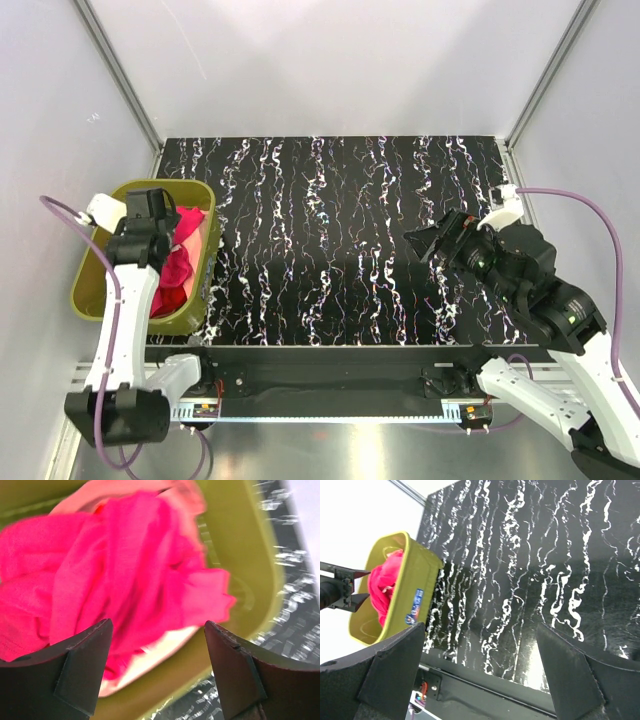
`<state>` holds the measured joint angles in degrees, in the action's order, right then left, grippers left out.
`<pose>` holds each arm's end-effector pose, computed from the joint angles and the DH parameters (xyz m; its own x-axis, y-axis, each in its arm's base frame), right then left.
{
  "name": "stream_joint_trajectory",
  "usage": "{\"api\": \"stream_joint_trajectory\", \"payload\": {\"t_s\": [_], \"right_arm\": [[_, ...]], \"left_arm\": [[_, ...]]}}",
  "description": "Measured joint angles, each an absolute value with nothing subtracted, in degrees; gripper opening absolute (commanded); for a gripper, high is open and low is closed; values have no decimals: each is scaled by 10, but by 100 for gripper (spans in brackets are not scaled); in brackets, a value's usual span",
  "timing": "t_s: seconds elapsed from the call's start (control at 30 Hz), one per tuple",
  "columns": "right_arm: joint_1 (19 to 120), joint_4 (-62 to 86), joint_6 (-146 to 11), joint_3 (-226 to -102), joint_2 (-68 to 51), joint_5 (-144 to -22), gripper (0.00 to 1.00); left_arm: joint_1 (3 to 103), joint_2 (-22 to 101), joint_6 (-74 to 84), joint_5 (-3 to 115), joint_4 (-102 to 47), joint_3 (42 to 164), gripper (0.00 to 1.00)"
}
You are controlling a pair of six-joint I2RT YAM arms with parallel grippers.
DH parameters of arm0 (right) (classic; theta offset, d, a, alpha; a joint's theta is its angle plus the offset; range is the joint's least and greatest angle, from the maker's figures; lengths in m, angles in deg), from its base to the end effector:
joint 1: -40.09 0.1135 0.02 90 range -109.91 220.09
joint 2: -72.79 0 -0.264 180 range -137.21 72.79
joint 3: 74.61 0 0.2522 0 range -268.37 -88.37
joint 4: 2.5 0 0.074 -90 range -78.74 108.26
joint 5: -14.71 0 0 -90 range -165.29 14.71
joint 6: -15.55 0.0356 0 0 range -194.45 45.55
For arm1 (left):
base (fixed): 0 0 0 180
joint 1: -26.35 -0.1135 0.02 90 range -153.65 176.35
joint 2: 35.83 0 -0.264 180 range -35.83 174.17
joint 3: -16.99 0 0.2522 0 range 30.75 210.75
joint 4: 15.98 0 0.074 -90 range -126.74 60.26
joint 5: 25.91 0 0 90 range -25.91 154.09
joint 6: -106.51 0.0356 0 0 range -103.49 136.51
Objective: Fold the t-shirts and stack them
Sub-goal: Grab the tshirt from the pile, then move the tshirt to the center of the board
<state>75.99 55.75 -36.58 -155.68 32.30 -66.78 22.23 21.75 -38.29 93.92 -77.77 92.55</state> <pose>0.0961 0.0631 0.4158 -0.4800 0.4020 -0.7797 -0.2167 0.8069 0.5495 0.1923 0.0316 0.3416 -0.0545 -0.7146 -0.6974 -0.8065 0.4433 -0.3912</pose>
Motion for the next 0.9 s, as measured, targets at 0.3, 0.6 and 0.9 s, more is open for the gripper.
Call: {"api": "stream_joint_trajectory", "payload": {"t_s": [0.3,0.6,0.9], "right_arm": [[760,567,-382,-1557,292,-663,100],[760,560,-389,-1558,256,-666,100],[760,557,-381,-1560,238,-675,100]], "left_arm": [[177,277,-428,933,-746,867,14],[210,246,-357,868,-701,947,6],[320,179,-316,730,-539,1143,0]]}}
